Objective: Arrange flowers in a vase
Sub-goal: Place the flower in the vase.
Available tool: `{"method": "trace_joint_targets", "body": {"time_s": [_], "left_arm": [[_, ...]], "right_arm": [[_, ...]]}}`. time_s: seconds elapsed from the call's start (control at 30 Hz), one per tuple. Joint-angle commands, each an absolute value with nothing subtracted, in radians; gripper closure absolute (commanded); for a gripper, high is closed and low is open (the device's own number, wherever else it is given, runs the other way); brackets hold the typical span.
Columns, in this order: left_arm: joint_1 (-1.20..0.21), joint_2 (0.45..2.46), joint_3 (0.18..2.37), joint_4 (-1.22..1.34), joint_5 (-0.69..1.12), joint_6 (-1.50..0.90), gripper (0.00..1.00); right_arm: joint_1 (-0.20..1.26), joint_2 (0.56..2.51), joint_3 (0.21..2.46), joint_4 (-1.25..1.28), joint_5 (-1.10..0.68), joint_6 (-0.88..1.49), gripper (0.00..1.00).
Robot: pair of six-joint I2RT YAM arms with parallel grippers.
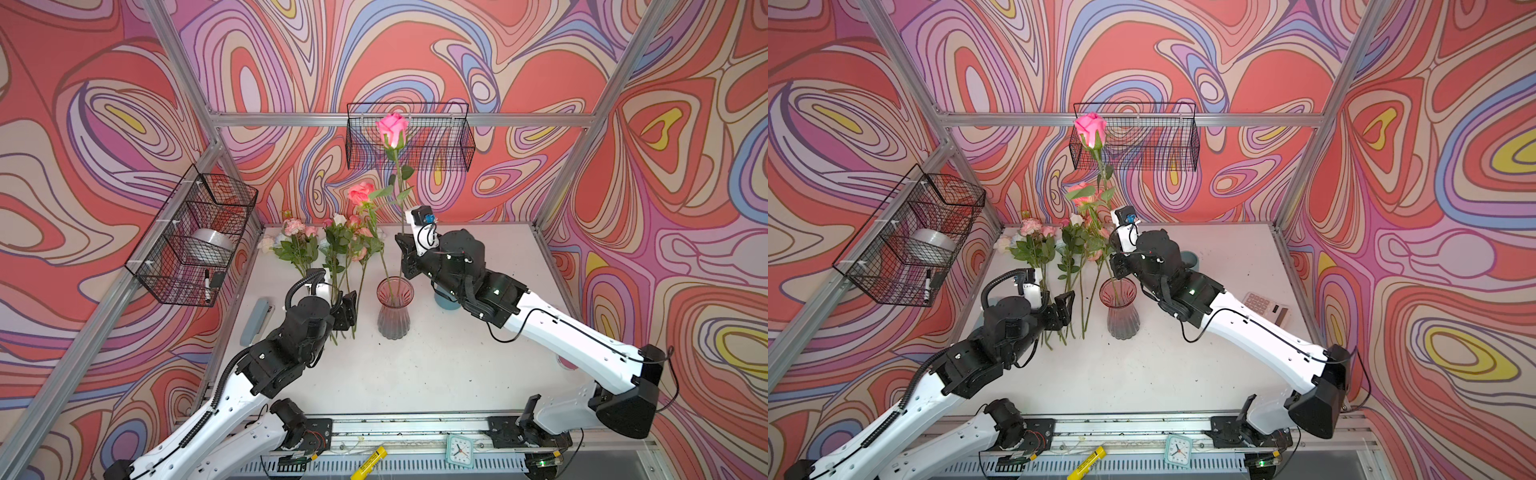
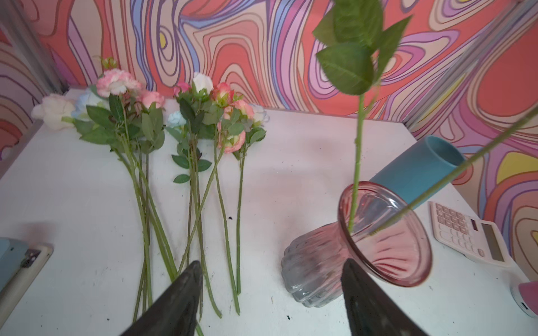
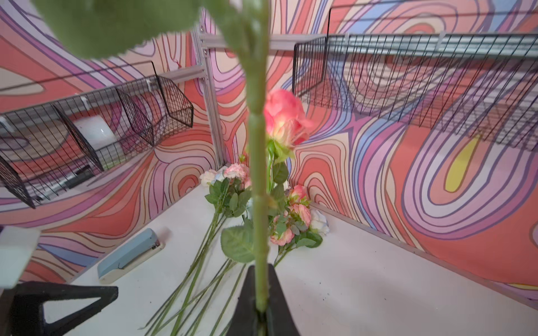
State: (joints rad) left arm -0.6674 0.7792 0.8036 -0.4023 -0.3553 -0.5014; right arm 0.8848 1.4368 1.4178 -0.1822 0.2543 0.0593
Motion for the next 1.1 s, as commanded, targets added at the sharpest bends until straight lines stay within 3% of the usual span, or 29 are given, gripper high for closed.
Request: {"method": "trace_joint_targets", "body": {"time_s": [0.0, 0.2, 0.47, 0.73, 1.07], "left_arm": [[-0.634, 0.799, 0.773, -0.391, -0.289, -0.583, 0.24], [-0.632, 0.891, 0.728, -0.308, -0.245, -0.623, 0.25], [-0.632, 0.991, 0.651, -0.163, -0.189, -0.678, 0.29], [-0.632, 1.053, 0.569, -0.049, -0.126, -0.714, 0.34], [-0.634, 1.23, 0.538, 0.073, -0.032, -0.746, 0.48]], "right_arm": [[0.883, 1.436, 1.35, -0.127, 0.28, 0.094, 1.0], [0.881, 1.415, 1.248, -0.084, 0.257, 0.169, 0.99], [0.882, 1.383, 1.201, -0.078, 0.25, 0.209, 0.84], [0.881, 1.343, 1.183, -0.087, 0.234, 0.23, 0.78], [0.883, 1.251, 1.141, -0.11, 0.256, 0.249, 0.73]]}}
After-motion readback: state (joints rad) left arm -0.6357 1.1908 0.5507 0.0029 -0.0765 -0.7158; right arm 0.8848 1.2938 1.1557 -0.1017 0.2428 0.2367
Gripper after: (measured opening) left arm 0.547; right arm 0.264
